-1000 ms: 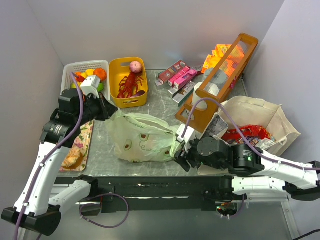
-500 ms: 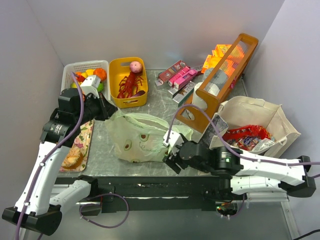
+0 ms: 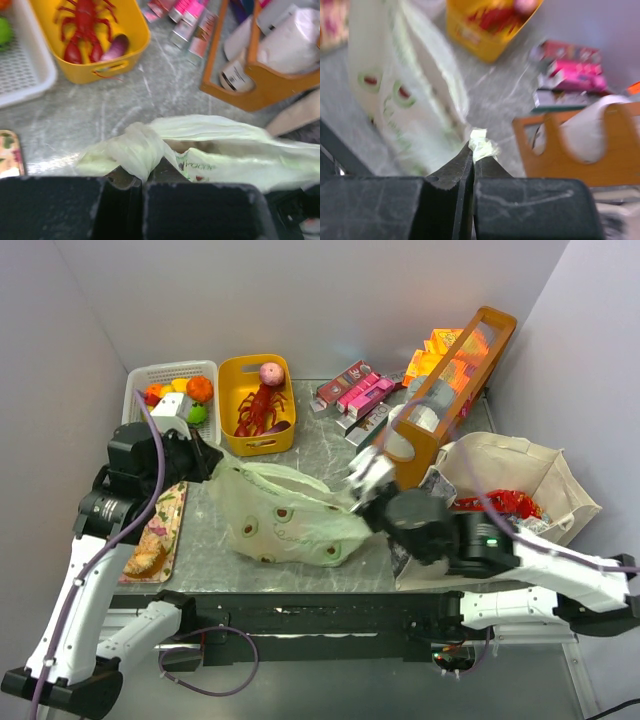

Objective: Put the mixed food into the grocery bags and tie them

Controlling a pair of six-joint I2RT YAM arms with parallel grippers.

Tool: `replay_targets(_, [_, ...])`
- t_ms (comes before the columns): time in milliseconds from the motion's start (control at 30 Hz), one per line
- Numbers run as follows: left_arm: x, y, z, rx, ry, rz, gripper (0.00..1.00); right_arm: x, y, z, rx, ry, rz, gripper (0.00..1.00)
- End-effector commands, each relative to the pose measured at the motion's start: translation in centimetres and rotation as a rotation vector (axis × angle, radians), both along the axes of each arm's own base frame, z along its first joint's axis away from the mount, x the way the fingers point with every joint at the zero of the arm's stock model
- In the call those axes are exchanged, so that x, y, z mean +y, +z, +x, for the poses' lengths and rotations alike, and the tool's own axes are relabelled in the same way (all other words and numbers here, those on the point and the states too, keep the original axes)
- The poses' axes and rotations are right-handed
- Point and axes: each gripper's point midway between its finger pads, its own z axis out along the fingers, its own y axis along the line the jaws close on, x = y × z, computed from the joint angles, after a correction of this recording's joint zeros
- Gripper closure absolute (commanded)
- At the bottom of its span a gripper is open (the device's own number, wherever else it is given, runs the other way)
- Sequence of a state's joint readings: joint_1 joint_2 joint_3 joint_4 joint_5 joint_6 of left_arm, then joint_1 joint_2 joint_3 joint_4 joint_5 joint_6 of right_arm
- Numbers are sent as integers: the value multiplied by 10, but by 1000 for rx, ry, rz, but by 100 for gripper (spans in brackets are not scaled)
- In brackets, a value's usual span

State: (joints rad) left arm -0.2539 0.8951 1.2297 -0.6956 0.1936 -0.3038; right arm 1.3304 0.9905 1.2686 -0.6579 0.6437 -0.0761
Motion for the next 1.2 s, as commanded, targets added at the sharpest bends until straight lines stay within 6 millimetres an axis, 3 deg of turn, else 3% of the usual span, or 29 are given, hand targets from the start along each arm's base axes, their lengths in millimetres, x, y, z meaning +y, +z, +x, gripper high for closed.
replay_targets(0, [27, 22, 12, -129, 147, 35, 99, -39, 69, 14, -137, -87, 160, 100])
replay_targets(67, [33, 19, 12, -132, 185, 31, 99, -39, 65, 16, -134, -78, 179, 100])
replay_targets(133, [30, 19, 13, -155, 167, 28, 99, -27, 53, 16, -108, -13, 164, 100])
replay_targets(333, [-17, 34, 1, -232, -140, -4, 99, 21, 23, 13, -90, 154, 62, 100])
replay_targets(467, [-26, 54, -2, -303, -195, -27, 99, 35, 25, 31, -100, 144, 63, 98])
replay_targets(500, [-24, 56, 0, -320, -184, -23, 97, 34, 27, 37, -79, 117, 84, 86])
replay_targets(533, [-21, 56, 3, -326, -164, -13, 95, 34, 34, 41, -69, 100, 87, 41])
replay_targets(567, [-20, 57, 4, -331, -158, -10, 95, 27, 40, 47, -76, 50, 91, 18])
replay_targets(600, [-20, 55, 5, -327, -161, 4, 95, 23, 54, 50, -98, 29, 109, 4])
replay_targets(633, [-21, 54, 8, -318, -164, 8, 95, 20, 63, 47, -111, 36, 122, 0])
replay_targets(800, [-19, 37, 18, -210, -144, 31, 96, 7, 119, 28, -206, 129, 203, 1])
replay_targets(900, [-15, 31, 19, -139, -100, 21, 95, 5, 136, 20, -231, 181, 209, 1])
replay_targets(967, [-12, 32, 14, -126, -87, 18, 94, 15, 135, 21, -239, 209, 193, 1])
replay_targets(1100, [-12, 37, 4, -111, -93, -1, 92, 71, 127, 21, -262, 388, 153, 0])
replay_targets(1133, [-13, 40, 4, -104, -98, -5, 94, 99, 113, 20, -231, 468, 131, 1])
replay_targets(1167, [-14, 36, 2, -76, -101, -6, 96, 113, 109, 19, -220, 507, 130, 1])
